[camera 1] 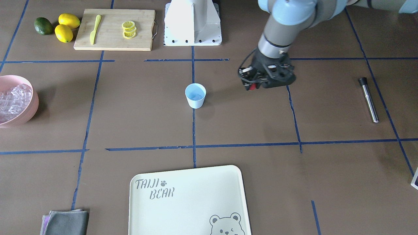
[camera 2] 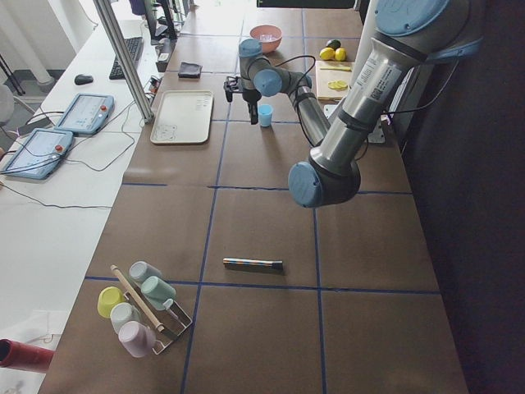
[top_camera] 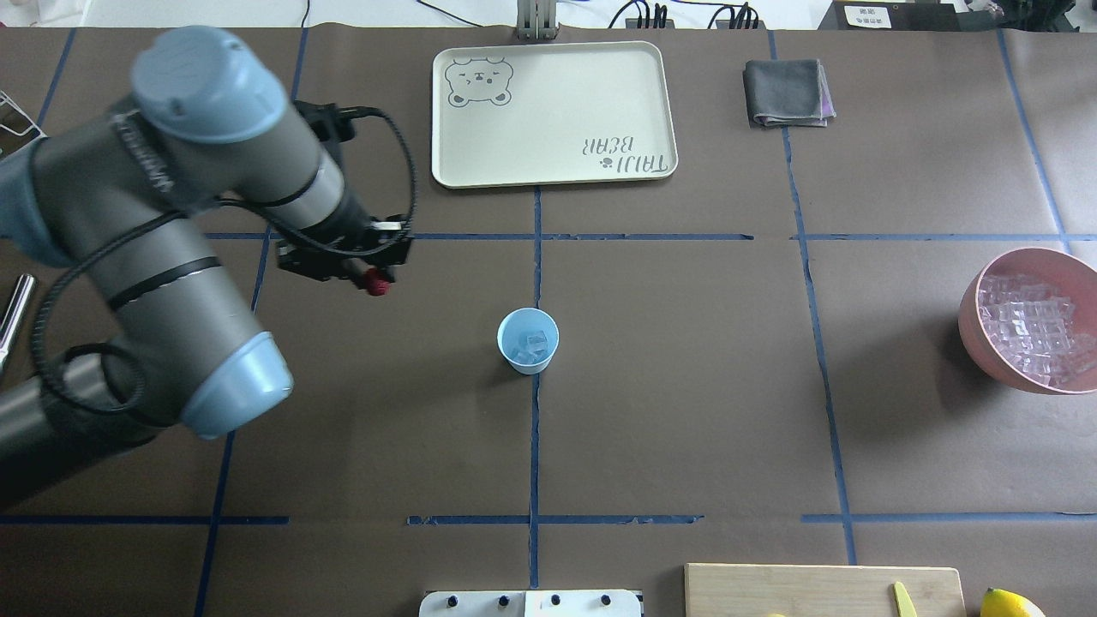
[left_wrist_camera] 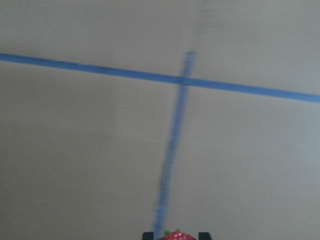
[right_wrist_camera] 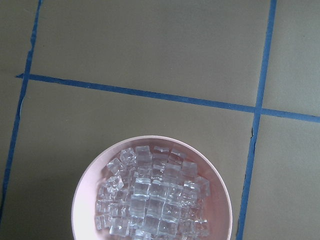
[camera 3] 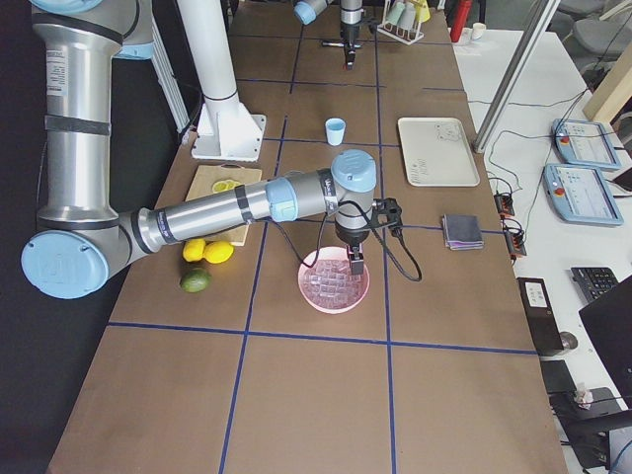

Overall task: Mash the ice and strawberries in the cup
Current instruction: 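Carry the strawberry with the left gripper over the light-blue cup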

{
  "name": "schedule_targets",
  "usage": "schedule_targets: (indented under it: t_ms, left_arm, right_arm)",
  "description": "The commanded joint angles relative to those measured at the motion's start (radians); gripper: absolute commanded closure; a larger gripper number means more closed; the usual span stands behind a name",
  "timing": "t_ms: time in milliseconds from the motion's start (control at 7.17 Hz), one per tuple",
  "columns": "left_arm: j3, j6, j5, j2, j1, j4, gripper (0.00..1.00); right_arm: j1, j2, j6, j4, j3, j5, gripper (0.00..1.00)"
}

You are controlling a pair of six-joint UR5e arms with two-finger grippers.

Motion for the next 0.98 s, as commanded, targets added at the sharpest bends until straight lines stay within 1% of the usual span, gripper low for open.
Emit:
schedule_targets:
  t_ms: [0,140,279,419,837]
  left_arm:
    - [0.269,-0.106,0.012,-0.232,0.054,-0.125,1.00]
    - [0.329,-0.106,0.021,-0.240,0.060,-0.197,1.00]
    - [0.367,-0.104,0.024,-0.239,0.078,-0.218,1.00]
    - [0.380,-0.103,0.038,-0.233,0.098,-0.233,1.00]
    - [0.342,-0.109,0.035,-0.213,0.105,-0.222,1.00]
  right_arm:
    - [0.086,-0.011,-0.148,0.000,-0.076,0.050,0.00]
    - [0.122,-0.014,-0.181,0.000,-0.095,0.072,0.00]
    - [0.131,-0.034,-0.183,0.000,-0.093,0.080,0.00]
    - [0.131,-0.035,-0.181,0.000,-0.092,0.083,0.00]
    - [0.131,-0.032,-0.178,0.000,-0.089,0.083,0.00]
